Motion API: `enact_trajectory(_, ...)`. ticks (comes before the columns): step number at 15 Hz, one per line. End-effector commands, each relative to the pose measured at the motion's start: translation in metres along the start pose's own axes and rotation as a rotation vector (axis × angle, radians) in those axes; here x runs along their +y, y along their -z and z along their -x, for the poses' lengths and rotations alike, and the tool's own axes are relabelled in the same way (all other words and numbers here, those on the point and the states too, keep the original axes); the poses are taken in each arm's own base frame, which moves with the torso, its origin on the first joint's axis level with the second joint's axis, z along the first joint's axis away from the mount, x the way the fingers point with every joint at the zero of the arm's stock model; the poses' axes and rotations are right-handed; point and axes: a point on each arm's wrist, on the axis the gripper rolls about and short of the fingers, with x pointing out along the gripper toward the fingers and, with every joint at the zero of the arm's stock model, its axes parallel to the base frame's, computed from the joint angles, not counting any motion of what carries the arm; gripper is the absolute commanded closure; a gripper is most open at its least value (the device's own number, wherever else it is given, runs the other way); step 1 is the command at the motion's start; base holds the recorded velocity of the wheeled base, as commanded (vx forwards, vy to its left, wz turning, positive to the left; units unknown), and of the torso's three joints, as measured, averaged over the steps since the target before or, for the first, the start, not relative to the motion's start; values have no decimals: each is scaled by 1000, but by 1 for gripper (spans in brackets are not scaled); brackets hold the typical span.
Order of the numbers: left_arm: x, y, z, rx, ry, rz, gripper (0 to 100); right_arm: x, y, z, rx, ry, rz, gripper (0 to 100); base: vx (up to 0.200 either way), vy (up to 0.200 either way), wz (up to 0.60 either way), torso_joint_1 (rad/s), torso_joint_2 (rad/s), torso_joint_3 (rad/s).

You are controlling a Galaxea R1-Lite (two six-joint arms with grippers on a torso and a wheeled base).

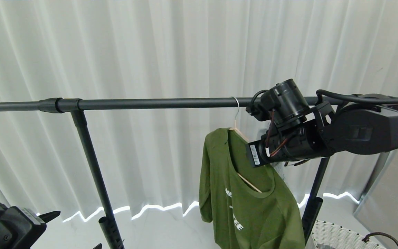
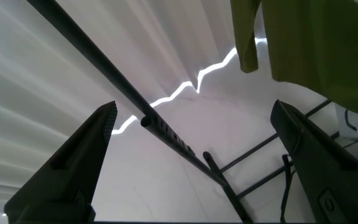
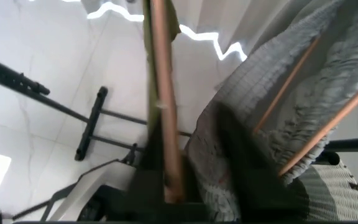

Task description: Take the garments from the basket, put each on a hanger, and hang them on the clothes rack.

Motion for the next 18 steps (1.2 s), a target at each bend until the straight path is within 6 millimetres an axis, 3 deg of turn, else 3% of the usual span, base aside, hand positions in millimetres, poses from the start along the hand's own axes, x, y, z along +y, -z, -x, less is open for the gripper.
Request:
enact_trajectory(1,0,0,1,-5,-2,3,0,2,-1,9,-23,1,1,0,0,0,0,0,0,0)
enact_trajectory(4,0,3,4,-16,-12,10,0,4,1,49,-87,-35,-45,0,0,0,0,0,0,0)
enact_trajectory(9,5,5,3,13,-69,36,0,-14,23,104,-237,-106,-64,0,0,0,0,0,0,0)
enact_trajectory(12,11,7,5,29,-147,72,0,-39,55,133,-336,-107,20,0,-200,0,0,6,4,-1)
enact_trajectory(18,25,13,16,54,-349,167,0,-94,100,159,-364,86,98,0,-200,0,0,-1,-2,3)
